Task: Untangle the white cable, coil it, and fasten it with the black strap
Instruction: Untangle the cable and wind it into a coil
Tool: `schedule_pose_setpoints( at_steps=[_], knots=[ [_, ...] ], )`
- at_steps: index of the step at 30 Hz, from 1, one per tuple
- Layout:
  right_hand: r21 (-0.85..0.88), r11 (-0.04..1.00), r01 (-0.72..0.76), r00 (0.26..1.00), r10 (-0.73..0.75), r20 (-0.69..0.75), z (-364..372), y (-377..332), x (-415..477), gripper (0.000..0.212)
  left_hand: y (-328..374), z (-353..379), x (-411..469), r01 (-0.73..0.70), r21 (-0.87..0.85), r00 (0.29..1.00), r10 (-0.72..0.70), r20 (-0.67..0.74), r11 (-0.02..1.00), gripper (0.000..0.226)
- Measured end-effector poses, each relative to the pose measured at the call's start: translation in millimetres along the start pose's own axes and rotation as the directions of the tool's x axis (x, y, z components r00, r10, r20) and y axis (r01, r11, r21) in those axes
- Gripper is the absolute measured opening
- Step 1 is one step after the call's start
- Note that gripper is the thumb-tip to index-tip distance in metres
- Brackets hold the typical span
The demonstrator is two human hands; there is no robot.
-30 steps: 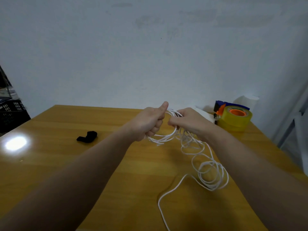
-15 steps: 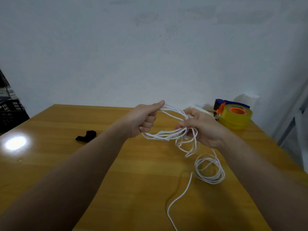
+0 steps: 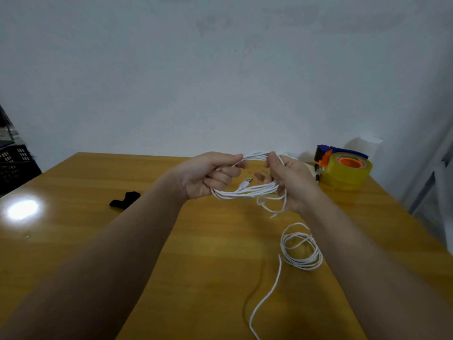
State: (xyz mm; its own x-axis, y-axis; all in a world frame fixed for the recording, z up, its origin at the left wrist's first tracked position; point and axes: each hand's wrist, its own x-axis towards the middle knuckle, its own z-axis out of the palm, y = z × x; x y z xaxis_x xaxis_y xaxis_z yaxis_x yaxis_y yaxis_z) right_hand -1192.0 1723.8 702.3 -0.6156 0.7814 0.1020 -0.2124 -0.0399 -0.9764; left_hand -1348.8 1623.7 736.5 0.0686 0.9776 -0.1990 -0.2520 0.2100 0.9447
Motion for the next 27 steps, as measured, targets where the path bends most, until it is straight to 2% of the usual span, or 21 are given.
schedule_pose_setpoints(
  at_steps=[2,5,7,9,11,13,15,17,20,23,27],
  knots=[
    [0.086,0.996,0.010,0.991,0.001,-0.132,12,2,3,0.030,-10,-1,2,-0.129,-0.124,0.992,0.127,-0.017,0.984,0.009],
    [-0.140,0.987,0.080,0.943,-0.121,-0.311,28,2,9,0.035,-30,3,10,-0.328,-0.256,0.945,0.310,-0.107,0.910,0.007],
    [-0.243,0.966,0.093,0.904,-0.184,-0.385,34,2,15,0.036,-35,5,15,-0.409,-0.263,0.912,0.384,-0.143,0.874,0.008],
    [-0.180,0.982,0.061,0.873,-0.140,-0.467,36,0,18,0.037,-37,8,16,-0.469,-0.203,0.881,0.440,-0.172,0.860,0.012],
    [-0.067,0.998,0.019,0.866,-0.050,-0.497,34,-4,17,0.036,-37,11,17,-0.512,-0.062,0.840,0.485,-0.243,0.856,0.020],
    [-0.115,0.993,-0.005,0.877,-0.051,-0.478,33,-3,15,0.035,-35,15,19,-0.526,0.021,0.802,0.505,-0.319,0.850,0.031],
    [-0.199,0.980,0.015,0.892,-0.103,-0.440,31,0,13,0.035,-31,16,20,-0.540,-0.083,0.797,0.478,-0.370,0.837,0.036],
    [-0.209,0.977,0.042,0.928,-0.116,-0.355,27,1,12,0.035,-24,12,18,-0.536,-0.249,0.814,0.415,-0.407,0.807,0.037],
    [-0.158,0.987,0.026,0.961,-0.068,-0.267,21,-1,11,0.036,-14,5,16,-0.499,-0.299,0.826,0.342,-0.447,0.814,0.035],
    [-0.102,0.995,-0.011,0.966,-0.016,-0.259,26,7,9,0.039,-9,3,11,-0.338,-0.320,0.914,0.227,-0.337,0.885,0.039],
    [-0.285,0.958,0.002,0.972,-0.069,-0.225,27,13,11,0.046,-11,-4,1,-0.111,-0.251,0.982,0.066,-0.178,0.962,0.050]
  ],
)
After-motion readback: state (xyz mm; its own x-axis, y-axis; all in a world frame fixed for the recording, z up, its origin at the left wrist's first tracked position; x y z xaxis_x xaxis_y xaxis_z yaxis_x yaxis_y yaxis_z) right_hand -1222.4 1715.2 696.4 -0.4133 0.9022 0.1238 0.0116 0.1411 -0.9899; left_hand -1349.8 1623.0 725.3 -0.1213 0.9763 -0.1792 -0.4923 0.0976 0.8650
